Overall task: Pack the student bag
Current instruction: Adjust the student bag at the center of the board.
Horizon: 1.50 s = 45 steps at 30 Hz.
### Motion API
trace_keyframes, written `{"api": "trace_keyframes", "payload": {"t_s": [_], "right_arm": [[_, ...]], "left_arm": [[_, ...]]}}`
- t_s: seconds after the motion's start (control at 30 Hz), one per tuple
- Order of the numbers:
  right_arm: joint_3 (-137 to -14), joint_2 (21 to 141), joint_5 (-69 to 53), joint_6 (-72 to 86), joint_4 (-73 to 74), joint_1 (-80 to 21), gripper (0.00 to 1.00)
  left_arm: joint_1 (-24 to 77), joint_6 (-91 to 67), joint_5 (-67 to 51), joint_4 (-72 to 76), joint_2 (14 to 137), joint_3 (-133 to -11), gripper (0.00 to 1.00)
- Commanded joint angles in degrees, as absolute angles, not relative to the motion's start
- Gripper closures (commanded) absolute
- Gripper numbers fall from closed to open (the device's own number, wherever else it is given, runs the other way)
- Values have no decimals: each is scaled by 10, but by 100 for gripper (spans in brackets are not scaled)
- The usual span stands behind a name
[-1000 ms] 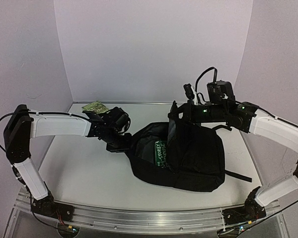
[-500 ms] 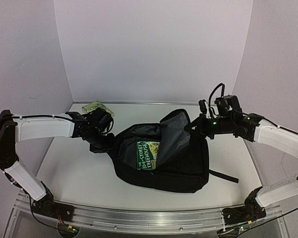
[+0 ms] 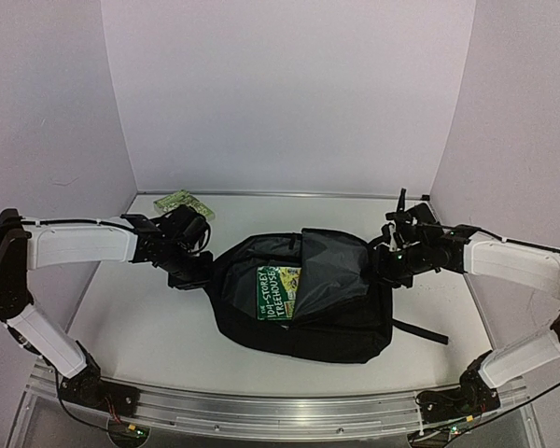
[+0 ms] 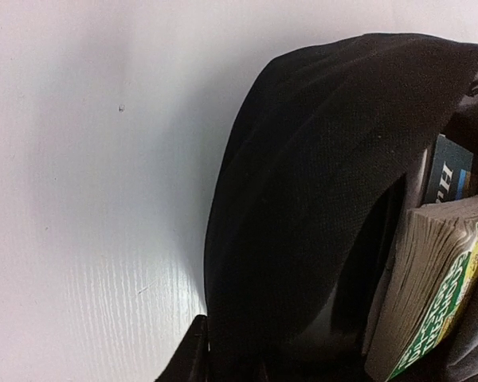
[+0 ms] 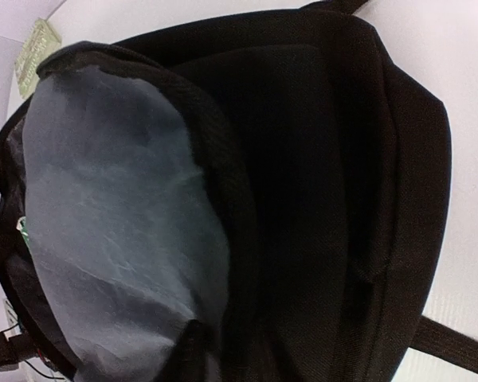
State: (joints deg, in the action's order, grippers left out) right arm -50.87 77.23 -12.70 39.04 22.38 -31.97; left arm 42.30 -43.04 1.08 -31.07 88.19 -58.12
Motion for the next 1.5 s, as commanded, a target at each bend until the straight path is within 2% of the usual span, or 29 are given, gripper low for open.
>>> {"api": "trace_keyframes", "payload": {"t_s": [0.0,0.1,0.33,0.43,0.57,0.77,0.9,1.1,1.47], "right_arm": [[-512,752,-100,370,257,-319,54],[-535,731,-102,357,270,-319,35],[-619,665,-17,311,320,-318,8],[-652,657,15,303,332,-319,2],[-676,660,37,301,329,-319,2],[-684,677,30,305,319,-318,2],[-677,677,21,317,308,-318,2],[-677,668,26,328,304,-318,3],[-676,667,42,338,304,-319,8]], "left_arm": [[415,-434,4,-288,845,-580,75],[412,-429,-7,-290,827,-595,58],[392,-381,-16,-318,773,-648,24],[361,-367,-28,-312,756,-654,12],[276,-367,-87,-272,760,-645,4],[131,-421,-182,-170,847,-638,3],[80,-469,-200,-93,929,-647,8],[53,-491,-203,-33,1050,-699,15],[46,-466,-205,-79,1208,-830,33]]}}
